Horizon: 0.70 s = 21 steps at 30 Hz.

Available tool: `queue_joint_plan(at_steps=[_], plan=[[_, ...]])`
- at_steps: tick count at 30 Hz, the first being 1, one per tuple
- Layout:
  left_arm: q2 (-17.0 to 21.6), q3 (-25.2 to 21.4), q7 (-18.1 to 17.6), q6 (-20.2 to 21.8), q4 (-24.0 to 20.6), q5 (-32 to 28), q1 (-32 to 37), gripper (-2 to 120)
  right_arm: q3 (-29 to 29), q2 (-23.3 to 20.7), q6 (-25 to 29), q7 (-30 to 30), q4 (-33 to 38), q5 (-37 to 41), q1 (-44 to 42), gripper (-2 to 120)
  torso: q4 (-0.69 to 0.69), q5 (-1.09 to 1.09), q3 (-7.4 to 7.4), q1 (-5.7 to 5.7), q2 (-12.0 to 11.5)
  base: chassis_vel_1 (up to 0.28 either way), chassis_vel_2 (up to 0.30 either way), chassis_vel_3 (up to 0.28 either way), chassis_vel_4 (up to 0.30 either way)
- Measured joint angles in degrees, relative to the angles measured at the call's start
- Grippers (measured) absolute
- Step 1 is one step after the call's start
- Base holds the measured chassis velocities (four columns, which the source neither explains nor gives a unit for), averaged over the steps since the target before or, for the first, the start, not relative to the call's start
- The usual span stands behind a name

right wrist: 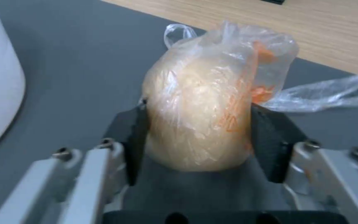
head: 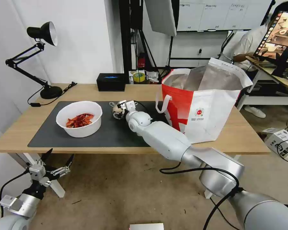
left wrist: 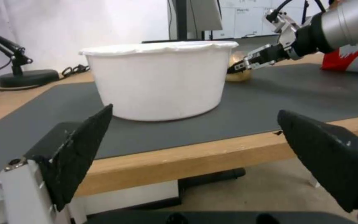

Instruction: Pick up the trash from the table and place it into the takeout bag.

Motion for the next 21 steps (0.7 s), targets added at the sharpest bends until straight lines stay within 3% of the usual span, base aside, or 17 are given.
queue_joint_plan(at_steps=[4,8,14,21], plan=[[0.00,-0.06,-0.01,0.00,-0.10,-0.08,0.08,100,-0.04,-0.01,-0.20,0.37,0.30,0.35,-0.15,43,0.00,0.00,0.00,0.00,0.00,0.000,0.000,0.000,0.000],[0.00,-0.06,-0.09,0.13,-0.74,-0.63,0.32,100,-0.02,-0.05,-0.84,1.51,1.01,2.20,-0.57,22,0.00,0.00,0.00,0.00,0.00,0.000,0.000,0.000,0.000],[-0.04,-0.06,-0.12,0.15,-0.90,-0.66,0.51,100,0.26,-0.37,-0.93,2.21,2.07,2.49,-0.75,6,0.00,0.00,0.00,0.00,0.00,0.000,0.000,0.000,0.000],[-0.03,-0.21,-0.13,0.14,-1.03,-0.66,0.74,100,0.44,-3.58,-0.65,4.58,10.18,2.53,-2.01,3,0.01,0.00,0.00,0.00,0.00,0.000,0.000,0.000,0.000]])
